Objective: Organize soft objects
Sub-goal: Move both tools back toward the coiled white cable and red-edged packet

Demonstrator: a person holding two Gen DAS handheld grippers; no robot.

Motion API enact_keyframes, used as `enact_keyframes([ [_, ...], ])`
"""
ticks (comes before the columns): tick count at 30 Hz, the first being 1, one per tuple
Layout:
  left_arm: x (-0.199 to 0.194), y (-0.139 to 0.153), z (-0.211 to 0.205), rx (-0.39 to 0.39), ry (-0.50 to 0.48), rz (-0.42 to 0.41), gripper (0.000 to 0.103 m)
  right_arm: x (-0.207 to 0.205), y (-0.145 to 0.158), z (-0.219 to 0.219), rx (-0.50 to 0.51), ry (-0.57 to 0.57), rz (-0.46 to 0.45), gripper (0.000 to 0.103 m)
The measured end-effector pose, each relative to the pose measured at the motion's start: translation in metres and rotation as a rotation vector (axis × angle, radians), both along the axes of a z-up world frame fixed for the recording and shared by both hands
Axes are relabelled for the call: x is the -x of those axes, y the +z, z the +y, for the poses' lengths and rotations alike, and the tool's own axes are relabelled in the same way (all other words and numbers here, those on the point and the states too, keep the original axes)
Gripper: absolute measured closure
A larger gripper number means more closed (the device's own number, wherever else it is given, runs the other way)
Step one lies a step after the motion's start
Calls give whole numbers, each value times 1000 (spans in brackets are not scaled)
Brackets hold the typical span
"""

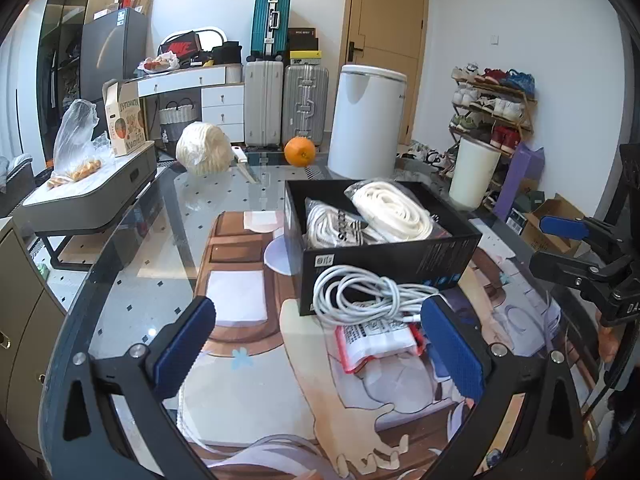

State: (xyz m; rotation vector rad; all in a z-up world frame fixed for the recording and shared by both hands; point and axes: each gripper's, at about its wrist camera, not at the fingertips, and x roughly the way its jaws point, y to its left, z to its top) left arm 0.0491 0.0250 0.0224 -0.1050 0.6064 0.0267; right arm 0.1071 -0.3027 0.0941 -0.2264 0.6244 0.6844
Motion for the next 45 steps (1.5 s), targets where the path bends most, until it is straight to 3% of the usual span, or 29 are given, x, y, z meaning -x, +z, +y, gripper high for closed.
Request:
enact_keyframes([
  [7,2,-8,8,4,34,18,0,-5,-15,10,17,21,71,1],
  [19,0,-22,27,19,85,40,0,-19,-50,46,-23,-10,272,1],
  [45,-5,-30,32,48,67,63,0,-48,-79,97,-115,-85,444,1],
])
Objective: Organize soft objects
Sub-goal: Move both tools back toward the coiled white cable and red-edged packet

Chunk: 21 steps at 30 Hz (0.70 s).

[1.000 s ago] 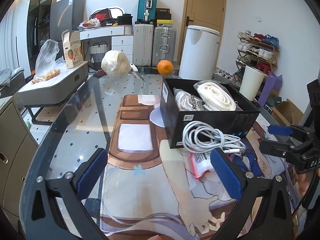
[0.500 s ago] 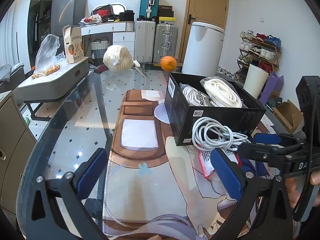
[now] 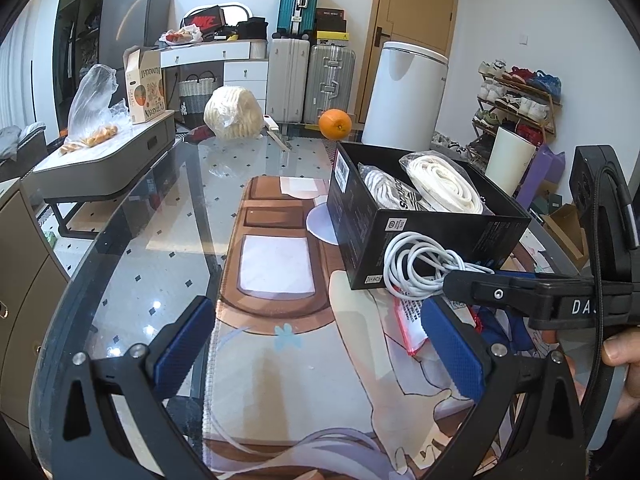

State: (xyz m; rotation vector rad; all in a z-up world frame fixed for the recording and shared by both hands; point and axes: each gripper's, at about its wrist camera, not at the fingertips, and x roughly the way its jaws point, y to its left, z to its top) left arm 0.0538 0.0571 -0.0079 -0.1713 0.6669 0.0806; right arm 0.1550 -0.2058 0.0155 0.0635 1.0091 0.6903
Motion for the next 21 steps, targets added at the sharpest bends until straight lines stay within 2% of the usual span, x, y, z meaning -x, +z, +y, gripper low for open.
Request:
enact_keyframes([
  [7,0,-1,1,3,-1,3,0,-1,-1,6,2,-12,-9,1],
  [10,0,-2,1,5,-1,5,0,-2,-2,10,3,-19,-13,8],
  [12,0,-2,1,5,-1,6,0,-2,-2,11,0,-23,-16,23],
  [14,-1,-2,0,4,-1,9,0,-1,-1,11,-16,-15,-13,34],
  [17,-1,-2,0,3,-1,12,0,-1,-2,11,-53,16,0,38],
  [21,-1,-3,0,0,-1,15,0,5,2,6,-53,28,-32,39],
])
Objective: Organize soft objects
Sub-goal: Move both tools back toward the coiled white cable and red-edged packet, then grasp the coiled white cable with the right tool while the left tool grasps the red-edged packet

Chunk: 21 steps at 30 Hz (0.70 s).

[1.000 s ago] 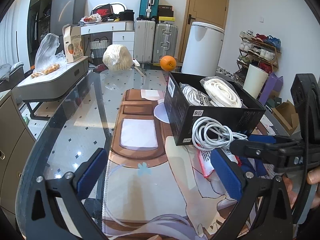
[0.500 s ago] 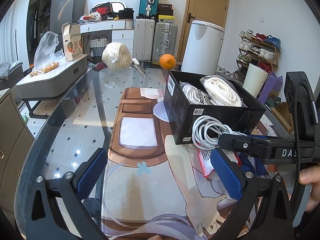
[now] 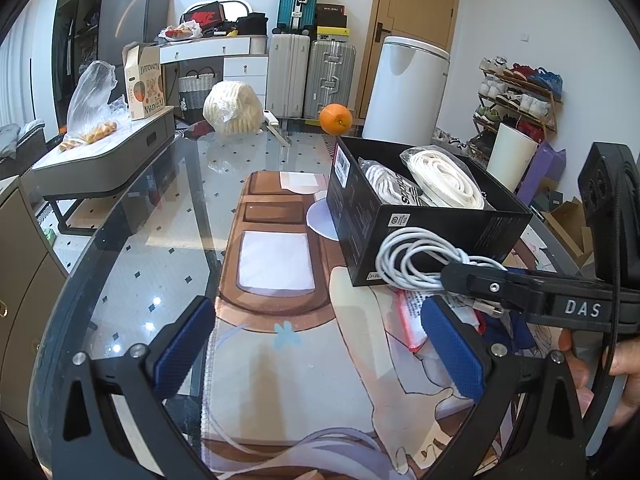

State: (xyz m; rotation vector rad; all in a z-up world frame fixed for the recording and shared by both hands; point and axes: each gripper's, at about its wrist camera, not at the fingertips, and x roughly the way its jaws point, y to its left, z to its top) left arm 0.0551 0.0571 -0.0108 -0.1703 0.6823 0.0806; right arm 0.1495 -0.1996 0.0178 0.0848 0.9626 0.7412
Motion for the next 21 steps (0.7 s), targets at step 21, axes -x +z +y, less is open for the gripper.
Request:
enact_keyframes([
  [21,-7,0,-27,-39,-77,36,0,17,12,-55,-28,39,-28,57],
])
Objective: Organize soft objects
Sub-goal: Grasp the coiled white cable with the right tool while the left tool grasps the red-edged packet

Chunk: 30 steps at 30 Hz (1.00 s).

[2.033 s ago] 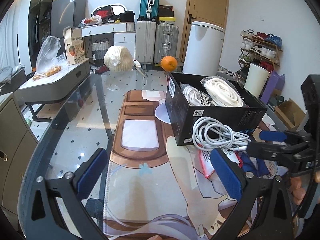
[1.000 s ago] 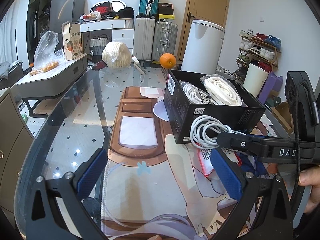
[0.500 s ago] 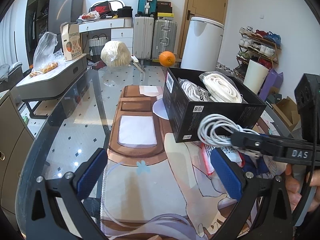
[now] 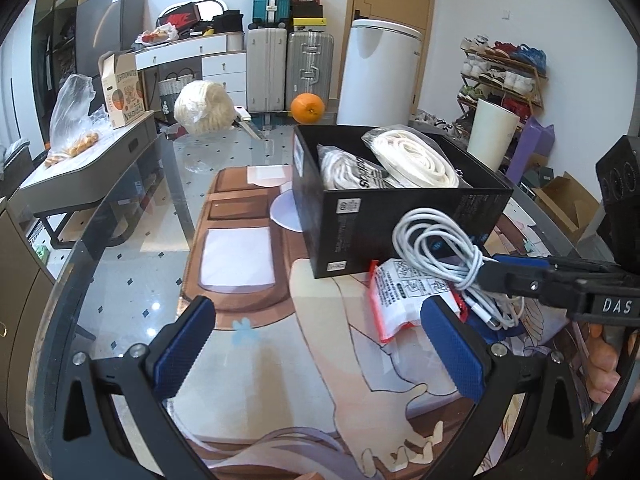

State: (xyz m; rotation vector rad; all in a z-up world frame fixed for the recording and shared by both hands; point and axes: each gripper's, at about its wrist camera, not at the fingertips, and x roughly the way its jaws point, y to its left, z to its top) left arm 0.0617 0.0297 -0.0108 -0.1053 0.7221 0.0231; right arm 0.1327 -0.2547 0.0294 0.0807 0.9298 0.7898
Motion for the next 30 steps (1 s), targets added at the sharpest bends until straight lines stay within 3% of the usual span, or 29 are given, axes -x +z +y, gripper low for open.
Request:
enact_keyframes([
  [11,-2,-1,-1,5,-7,9,0,3,-6,20,69,88,-31,56],
  [27,2,-2,7,28,6,17,0,1,-4,49,94,177,-59,53],
  [30,2,-3,7,30,6,20,0,-2,-8,54,97,172,-58,62],
])
